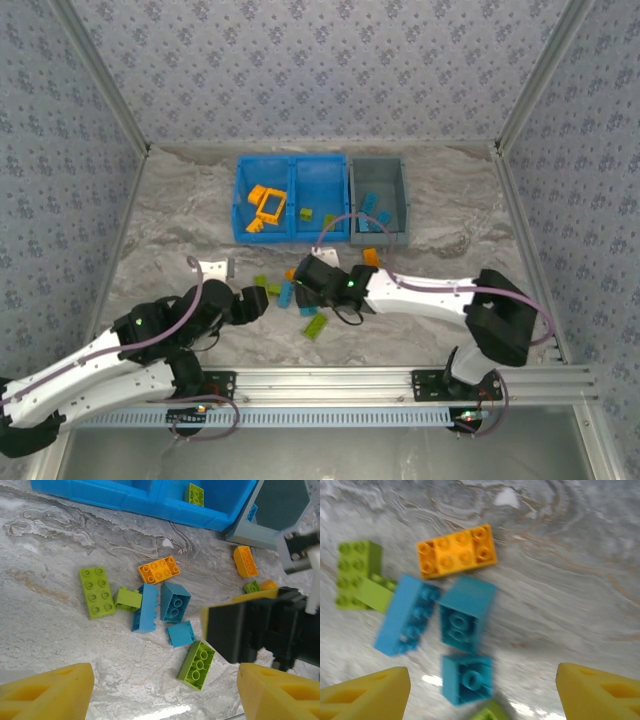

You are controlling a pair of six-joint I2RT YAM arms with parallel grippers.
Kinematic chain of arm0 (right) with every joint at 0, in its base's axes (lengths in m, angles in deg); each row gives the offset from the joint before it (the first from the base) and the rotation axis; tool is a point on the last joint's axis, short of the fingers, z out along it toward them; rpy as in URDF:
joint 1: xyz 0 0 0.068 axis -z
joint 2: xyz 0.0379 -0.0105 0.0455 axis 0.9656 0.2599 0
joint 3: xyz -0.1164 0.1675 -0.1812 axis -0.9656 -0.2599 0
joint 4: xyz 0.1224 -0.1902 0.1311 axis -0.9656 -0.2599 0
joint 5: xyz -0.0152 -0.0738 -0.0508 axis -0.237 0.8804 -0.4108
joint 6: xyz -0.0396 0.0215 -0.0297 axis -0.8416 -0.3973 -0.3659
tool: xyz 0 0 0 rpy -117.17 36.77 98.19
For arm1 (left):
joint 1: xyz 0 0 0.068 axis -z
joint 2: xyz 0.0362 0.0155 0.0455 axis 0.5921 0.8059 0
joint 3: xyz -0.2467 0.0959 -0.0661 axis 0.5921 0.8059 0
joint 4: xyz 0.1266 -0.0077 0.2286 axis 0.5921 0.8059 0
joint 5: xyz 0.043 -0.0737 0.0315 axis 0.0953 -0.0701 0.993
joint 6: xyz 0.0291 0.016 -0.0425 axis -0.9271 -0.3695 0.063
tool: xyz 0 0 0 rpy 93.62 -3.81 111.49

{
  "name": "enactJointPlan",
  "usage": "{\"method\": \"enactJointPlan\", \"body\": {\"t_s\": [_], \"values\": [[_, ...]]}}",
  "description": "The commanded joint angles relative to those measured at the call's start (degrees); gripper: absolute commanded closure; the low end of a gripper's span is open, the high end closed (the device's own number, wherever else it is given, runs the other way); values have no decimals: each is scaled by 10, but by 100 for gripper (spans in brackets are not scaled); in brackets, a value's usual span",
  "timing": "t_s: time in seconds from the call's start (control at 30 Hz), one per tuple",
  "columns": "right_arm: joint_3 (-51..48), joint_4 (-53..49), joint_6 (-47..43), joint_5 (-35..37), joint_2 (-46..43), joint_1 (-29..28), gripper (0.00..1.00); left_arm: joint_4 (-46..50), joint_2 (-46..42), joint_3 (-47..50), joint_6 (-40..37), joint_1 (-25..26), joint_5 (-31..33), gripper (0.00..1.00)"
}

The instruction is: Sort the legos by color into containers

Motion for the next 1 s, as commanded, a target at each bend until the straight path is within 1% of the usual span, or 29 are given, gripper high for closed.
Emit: {"method": "enactJointPlan", "body": {"t_s": [0.0, 0.17, 0.33, 0.63, 0.8, 0.97], "values": [[36, -20, 81, -29, 42, 6, 22, 22, -17, 11, 20, 3, 17, 25], [60, -34, 113, -37, 84, 19, 28, 26, -34, 14, 23, 4, 17, 25], [67, -12, 110, -50, 105, 27, 33, 22, -35, 14, 20, 4, 16, 25], [100, -9, 104, -62, 148, 38, 34, 14, -25, 16, 16, 4, 8, 25], [103, -20, 110, -59, 165, 46, 47, 8, -25, 17, 15, 4, 7, 25], [98, -17, 110, -55, 168, 48, 56, 2, -16, 14, 9, 4, 5, 25]]}}
